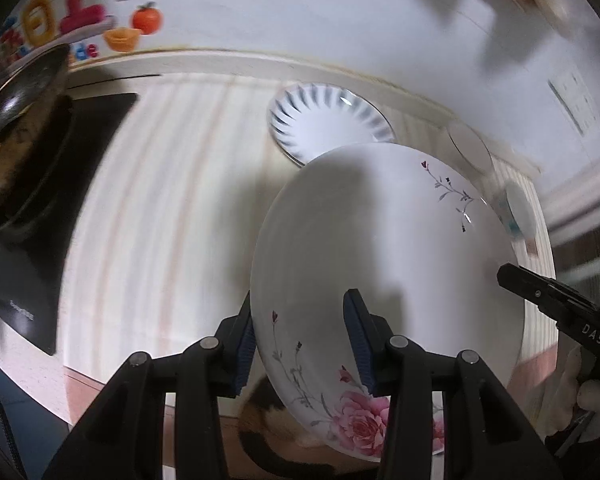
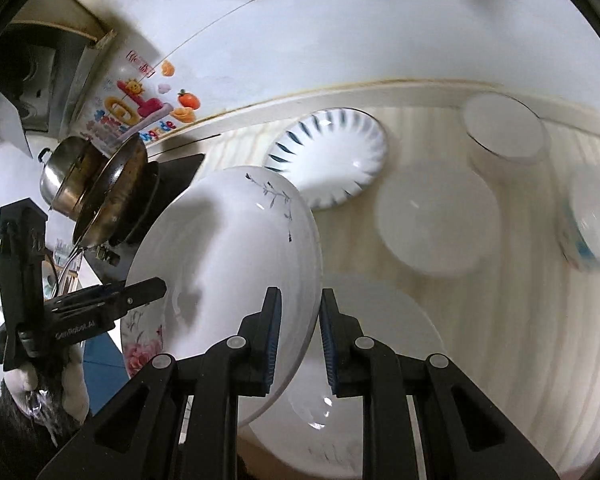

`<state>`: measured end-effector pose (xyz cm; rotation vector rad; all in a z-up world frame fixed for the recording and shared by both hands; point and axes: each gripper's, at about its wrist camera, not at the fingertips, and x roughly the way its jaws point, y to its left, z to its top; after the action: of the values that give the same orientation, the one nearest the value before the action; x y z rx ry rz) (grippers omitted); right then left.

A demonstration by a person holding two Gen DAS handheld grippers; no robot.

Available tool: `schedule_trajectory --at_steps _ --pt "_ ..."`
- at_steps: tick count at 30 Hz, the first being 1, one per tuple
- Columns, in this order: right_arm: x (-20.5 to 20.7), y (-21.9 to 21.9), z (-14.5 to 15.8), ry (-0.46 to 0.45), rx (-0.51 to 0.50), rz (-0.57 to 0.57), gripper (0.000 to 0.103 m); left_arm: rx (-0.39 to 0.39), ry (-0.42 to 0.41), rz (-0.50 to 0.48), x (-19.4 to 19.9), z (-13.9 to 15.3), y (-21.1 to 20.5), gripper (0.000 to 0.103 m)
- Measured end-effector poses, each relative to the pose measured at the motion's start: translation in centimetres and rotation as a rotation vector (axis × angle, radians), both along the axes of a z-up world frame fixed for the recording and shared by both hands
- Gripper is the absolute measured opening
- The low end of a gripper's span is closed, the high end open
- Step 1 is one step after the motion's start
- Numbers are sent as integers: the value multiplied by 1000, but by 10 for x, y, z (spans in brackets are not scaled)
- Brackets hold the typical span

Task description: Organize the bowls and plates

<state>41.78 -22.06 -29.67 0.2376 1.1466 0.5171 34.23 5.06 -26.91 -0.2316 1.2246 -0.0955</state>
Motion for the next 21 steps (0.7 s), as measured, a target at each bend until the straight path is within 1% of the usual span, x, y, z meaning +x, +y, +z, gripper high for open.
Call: schedule_trajectory --at_steps 5,10,14,21 --pt "-32 -40 -13 21 8 -59 21 9 42 -73 -5 -17 -32 39" --pt "-56 -67 -41 72 2 -103 21 38 96 -121 -3 -40 -52 39" --pt "-68 -76 -64 115 -11 -111 21 57 140 -133 -3 -57 -59 39" --pt "-73 -77 -88 165 -8 -113 21 79 204 -148 -4 -76 -68 39"
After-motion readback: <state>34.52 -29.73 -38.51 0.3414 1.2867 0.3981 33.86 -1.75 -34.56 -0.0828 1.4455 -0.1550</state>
